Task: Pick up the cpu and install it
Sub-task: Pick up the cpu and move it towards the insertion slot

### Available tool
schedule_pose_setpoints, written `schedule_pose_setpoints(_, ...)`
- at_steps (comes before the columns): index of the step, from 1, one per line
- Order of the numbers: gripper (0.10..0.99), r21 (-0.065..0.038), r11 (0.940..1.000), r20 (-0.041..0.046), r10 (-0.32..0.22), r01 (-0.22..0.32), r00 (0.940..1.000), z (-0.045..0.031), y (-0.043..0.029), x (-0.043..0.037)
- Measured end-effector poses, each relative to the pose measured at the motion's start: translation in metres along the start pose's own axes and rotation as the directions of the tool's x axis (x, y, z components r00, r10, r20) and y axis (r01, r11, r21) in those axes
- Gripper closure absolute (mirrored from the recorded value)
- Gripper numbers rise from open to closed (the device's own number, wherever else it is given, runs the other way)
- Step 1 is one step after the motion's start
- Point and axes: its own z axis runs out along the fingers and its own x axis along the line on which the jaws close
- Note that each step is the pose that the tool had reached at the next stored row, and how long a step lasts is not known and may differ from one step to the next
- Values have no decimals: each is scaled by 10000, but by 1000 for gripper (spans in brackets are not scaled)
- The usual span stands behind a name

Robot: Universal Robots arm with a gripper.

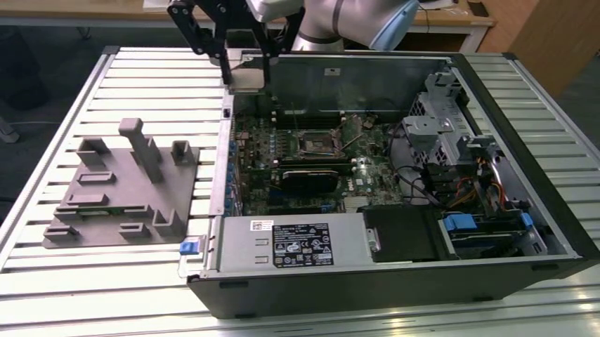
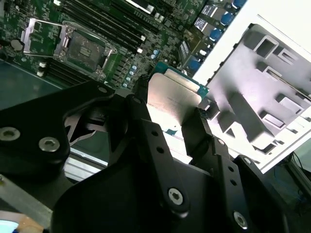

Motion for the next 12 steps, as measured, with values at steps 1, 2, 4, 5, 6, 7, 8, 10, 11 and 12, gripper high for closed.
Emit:
schedule_pose_setpoints(1,557,0,10000,0,0,0,10000,1,0,-15)
schedule_pose_setpoints(2,557,0,10000,0,-1,1,10000,1,1,-30)
schedule_pose_setpoints(4,557,1,10000,-1,-1,1,10000,3,1,-60)
schedule_pose_setpoints(5,557,0,10000,0,-1,1,10000,5,1,-78)
schedule_pose_setpoints(6,557,0,10000,-1,-1,1,10000,6,2,-96)
schedule_pose_setpoints(7,557,0,10000,0,-1,1,10000,8,2,-116)
schedule_pose_setpoints(8,557,1,10000,-1,-1,1,10000,9,2,-135)
schedule_pose_setpoints(10,557,0,10000,0,-1,1,10000,12,3,-176)
schedule_pose_setpoints(11,557,0,10000,0,0,0,10000,13,3,-195)
schedule_pose_setpoints(12,557,0,10000,-1,-1,1,10000,14,4,-214)
